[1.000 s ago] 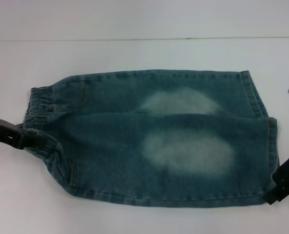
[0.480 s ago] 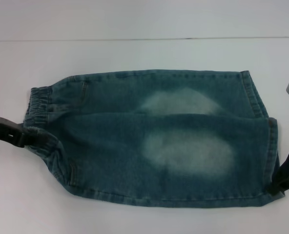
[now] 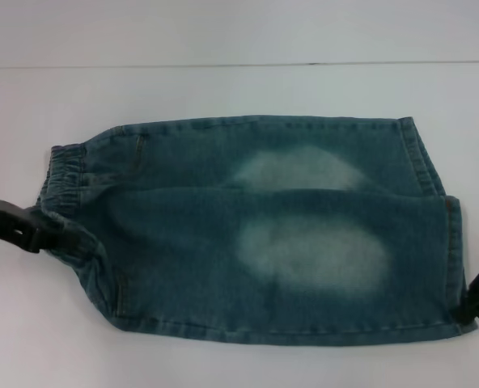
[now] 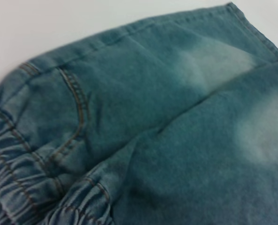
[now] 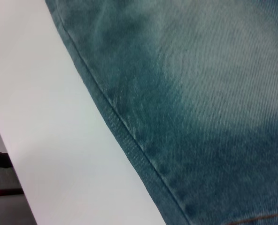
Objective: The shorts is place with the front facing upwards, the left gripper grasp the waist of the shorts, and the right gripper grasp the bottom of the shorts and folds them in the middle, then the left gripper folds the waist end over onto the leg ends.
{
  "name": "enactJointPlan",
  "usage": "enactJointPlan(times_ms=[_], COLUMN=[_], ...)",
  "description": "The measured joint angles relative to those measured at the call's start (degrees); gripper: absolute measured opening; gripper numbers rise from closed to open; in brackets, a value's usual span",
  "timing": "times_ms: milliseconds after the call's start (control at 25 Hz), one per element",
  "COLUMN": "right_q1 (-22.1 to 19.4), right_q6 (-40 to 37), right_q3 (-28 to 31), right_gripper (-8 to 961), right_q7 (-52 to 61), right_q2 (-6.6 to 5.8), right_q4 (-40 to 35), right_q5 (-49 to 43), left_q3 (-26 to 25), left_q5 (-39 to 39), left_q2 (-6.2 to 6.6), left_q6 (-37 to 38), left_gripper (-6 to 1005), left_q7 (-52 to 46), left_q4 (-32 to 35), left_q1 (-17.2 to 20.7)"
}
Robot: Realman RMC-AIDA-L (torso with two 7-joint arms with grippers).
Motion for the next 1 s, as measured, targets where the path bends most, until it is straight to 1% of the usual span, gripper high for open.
enactJointPlan(times_ms=[80, 400, 520, 800, 960, 1000], right_q1=[-0.3, -2.9, -3.9, -5.2, -5.2, -5.2], right_q6=[-0.6, -3.5, -4.6, -6.5, -5.9, -5.5], right_q3=[1.0, 11.7, 14.1, 16.0, 18.8, 20.3], right_gripper=[37, 38, 39, 38, 38, 37], right_q7=[-0.7, -6.9, -8.8, -11.0, -11.6, -11.4], right_q2=[-0.44, -2.55, -3.4, -3.81, -4.25, -4.48], right_q4=[0.0, 0.5, 1.7, 2.3, 2.3, 2.3], right_q5=[0.2, 0.7, 0.7, 1.3, 3.1, 4.0], left_q3=[0.0, 0.2, 0.3, 0.2, -0.6, -0.8], left_q5=[0.0, 0.6, 1.3, 4.1, 4.1, 4.0], left_q2=[0.24, 1.24, 1.73, 2.34, 2.79, 2.98], left_q6=[1.2, 6.1, 7.4, 9.8, 9.6, 9.2], left_gripper=[29, 29, 29, 29, 29, 29], left_q7=[0.0, -0.1, -0.1, -0.1, -1.3, -2.4], left_q4=[0.0, -0.1, -0.1, -0.1, -0.1, -0.2], left_q1=[-0.2, -1.2, -1.4, -2.3, -2.9, -3.1])
